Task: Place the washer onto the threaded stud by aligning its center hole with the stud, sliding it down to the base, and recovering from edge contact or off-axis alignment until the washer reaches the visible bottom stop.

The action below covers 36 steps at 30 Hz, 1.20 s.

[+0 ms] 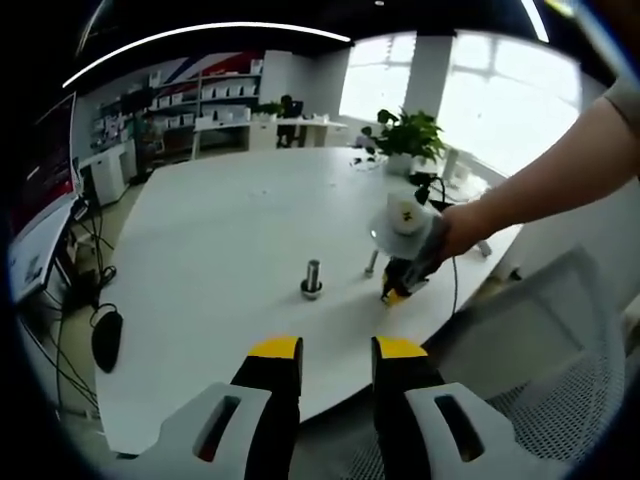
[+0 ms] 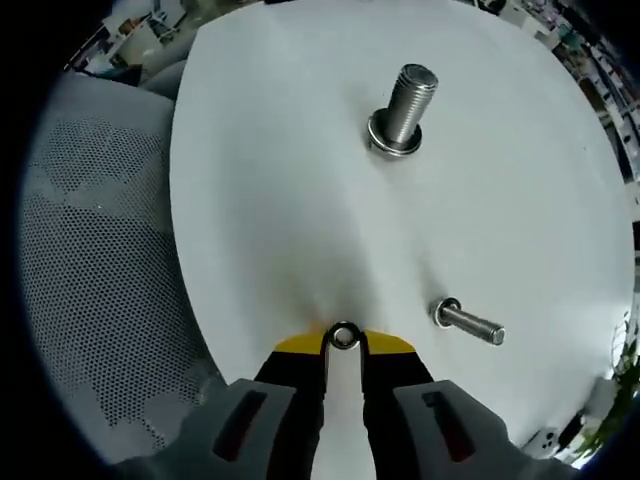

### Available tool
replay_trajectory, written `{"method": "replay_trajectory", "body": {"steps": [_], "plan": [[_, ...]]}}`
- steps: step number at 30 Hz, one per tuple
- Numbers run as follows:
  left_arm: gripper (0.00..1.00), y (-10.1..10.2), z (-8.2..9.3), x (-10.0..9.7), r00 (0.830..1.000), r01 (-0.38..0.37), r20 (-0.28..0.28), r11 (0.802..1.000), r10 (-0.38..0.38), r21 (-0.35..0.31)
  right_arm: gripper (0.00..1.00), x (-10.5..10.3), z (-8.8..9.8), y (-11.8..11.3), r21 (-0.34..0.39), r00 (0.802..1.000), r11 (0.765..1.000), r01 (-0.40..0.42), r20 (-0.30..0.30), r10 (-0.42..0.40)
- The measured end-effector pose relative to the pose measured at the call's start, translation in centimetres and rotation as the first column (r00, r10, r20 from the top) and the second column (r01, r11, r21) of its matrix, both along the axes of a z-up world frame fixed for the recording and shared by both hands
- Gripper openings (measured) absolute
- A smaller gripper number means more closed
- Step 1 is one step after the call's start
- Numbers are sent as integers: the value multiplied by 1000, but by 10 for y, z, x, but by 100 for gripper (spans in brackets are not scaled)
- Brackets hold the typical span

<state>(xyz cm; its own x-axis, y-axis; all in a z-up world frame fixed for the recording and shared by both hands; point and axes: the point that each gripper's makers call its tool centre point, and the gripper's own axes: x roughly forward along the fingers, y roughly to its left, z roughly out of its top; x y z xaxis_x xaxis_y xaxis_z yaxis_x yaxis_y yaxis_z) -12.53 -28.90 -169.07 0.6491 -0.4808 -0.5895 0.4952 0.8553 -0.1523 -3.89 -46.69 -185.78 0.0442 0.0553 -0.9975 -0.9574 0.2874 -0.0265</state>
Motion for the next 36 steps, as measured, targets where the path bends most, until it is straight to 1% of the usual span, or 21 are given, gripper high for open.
{"method": "replay_trajectory", "body": {"steps": [2,7,9,11,13,15,16,17,18,20,22,24,25,27,30,32,33,36], "plan": [[25,1,-1,0,1000,-2,-2,1000,2,3,14,-1,1,-1,-28,999,999,40,-9,-40],[26,1,0,0,1000,-9,2,1000,9,-4,14,-1,2,-2,-18,997,997,76,6,-75],[26,2,0,0,1000,-10,2,1000,10,-1,14,-2,3,-1,30,994,995,100,48,-101],[26,2,1,0,1000,-11,4,1000,11,-3,14,-1,3,-2,81,989,990,117,78,-123],[26,2,1,0,1000,-11,4,1000,11,-3,13,-1,3,-4,122,986,984,128,91,-140],[27,1,-1,-1,1000,-9,-2,1000,9,-2,13,-2,4,-4,163,981,974,155,91,-171],[27,1,-1,-2,1000,-7,-3,1000,7,3,13,-1,4,-5,190,975,964,188,83,-207],[27,2,-1,-2,1000,-7,0,1000,7,6,13,-3,4,-6,202,967,953,226,74,-245],[27,2,0,-1,1000,-8,8,1000,8,9,13,-2,4,-8,219,959,943,251,76,-273],[27,2,0,-1,1000,-10,3,1000,10,7,13,-3,5,-9,226,960,943,245,83,-269],[27,1,-4,-3,1000,1,-13,1000,-1,19,13,-5,5,-12,232,953,935,268,78,-292],[27,1,-4,-3,1000,4,-13,1000,-3,21,13,-7,6,-16,238,944,924,298,67,-322],[27,0,-3,-4,1000,4,-14,1000,-4,17,13,-7,8,-16,267,931,903,336,53,-362],[29,1,-3,-3,1000,-2,-13,1000,2,17,13,-2,15,-18,302,914,879,369,52,-402],[29,1,-2,-3,1000,-6,-9,1000,6,11,13,5,22,-27,305,908,875,375,66,-413],[29,1,-2,-2,1000,-4,-9,1000,4,11,13,10,28,-33,314,899,865,392,70,-433],[29,1,-2,-2,1000,-4,-7,1000,4,10,13,13,31,-35,324,890,854,406,69,-450],[29,1,-1,-2,1000,-6,-6,1000,6,7,13,19,38,-37,341,883,844,415,74,-464]]}}
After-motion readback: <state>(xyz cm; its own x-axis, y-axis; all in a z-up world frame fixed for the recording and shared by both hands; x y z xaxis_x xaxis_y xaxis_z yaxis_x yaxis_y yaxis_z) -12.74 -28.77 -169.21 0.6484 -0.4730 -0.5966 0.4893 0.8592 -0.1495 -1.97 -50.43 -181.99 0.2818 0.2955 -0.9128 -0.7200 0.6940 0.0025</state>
